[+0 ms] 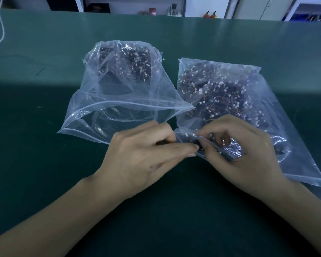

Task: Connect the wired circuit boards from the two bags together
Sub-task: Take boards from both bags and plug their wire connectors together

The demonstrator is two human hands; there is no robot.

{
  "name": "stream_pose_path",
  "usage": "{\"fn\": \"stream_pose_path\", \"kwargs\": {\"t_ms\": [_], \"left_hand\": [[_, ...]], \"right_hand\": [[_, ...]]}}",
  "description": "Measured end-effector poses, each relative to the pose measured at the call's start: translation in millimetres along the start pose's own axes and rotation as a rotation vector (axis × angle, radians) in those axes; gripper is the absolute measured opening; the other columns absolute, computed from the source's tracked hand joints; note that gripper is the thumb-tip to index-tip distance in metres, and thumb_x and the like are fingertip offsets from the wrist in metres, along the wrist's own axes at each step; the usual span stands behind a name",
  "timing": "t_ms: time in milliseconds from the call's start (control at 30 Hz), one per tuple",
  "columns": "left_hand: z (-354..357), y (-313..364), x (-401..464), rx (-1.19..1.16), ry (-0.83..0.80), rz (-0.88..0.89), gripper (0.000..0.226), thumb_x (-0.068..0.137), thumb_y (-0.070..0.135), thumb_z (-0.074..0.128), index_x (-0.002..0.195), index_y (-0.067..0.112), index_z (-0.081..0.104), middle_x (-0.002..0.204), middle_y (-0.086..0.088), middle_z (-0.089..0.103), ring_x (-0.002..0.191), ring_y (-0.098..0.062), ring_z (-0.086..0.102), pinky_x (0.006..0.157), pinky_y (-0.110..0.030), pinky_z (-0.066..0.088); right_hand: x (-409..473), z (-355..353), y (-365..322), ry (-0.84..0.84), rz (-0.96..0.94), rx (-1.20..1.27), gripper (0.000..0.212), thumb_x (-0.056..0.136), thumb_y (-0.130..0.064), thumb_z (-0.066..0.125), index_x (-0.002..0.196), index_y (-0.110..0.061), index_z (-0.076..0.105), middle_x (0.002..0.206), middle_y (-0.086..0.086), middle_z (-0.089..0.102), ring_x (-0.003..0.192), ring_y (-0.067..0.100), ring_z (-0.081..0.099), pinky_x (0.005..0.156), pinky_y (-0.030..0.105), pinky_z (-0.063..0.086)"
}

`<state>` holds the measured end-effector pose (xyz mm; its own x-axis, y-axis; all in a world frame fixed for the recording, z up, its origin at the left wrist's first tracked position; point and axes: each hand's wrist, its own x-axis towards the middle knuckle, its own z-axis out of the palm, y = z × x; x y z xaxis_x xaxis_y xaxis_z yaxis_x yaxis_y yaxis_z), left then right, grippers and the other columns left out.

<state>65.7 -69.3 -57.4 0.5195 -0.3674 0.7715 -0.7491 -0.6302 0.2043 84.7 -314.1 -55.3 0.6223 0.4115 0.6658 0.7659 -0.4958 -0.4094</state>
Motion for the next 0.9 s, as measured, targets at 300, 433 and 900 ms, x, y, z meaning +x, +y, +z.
{"fn": "stream_pose_path", "kwargs": {"t_ms": [300, 433, 900], "left_hand": [[-4, 4, 3, 0.152, -0.164, 0.055, 0.018, 0.101, 0.020, 0.077, 0.113, 0.031, 0.085, 0.063, 0.007, 0.046, 0.058, -0.009, 0.034, 0.044, -0.025, 0.035], [-3, 4, 3, 0.256, -0.297, -0.007, 0.025, 0.102, 0.023, 0.068, 0.115, 0.037, 0.083, 0.054, 0.005, 0.047, 0.045, -0.017, 0.049, 0.040, -0.027, 0.036], [-3, 10, 4, 0.178, -0.438, -0.068, 0.035, 0.108, 0.041, 0.047, 0.132, 0.042, 0.072, 0.071, 0.012, 0.071, 0.058, -0.017, 0.066, 0.049, -0.026, 0.031]], "right_hand": [[1, 1, 0, 0.010, -0.011, 0.010, 0.015, 0.092, -0.001, 0.075, 0.104, -0.010, 0.077, 0.095, -0.001, 0.069, 0.072, 0.018, 0.059, 0.071, 0.022, 0.047], [1, 2, 1, 0.006, -0.018, 0.022, 0.016, 0.093, -0.002, 0.075, 0.105, -0.013, 0.077, 0.094, -0.002, 0.069, 0.072, 0.018, 0.059, 0.072, 0.020, 0.046], [0, 5, 3, -0.058, -0.029, 0.041, 0.015, 0.095, -0.003, 0.073, 0.106, -0.012, 0.077, 0.098, -0.003, 0.067, 0.070, 0.019, 0.059, 0.067, 0.027, 0.049]]}}
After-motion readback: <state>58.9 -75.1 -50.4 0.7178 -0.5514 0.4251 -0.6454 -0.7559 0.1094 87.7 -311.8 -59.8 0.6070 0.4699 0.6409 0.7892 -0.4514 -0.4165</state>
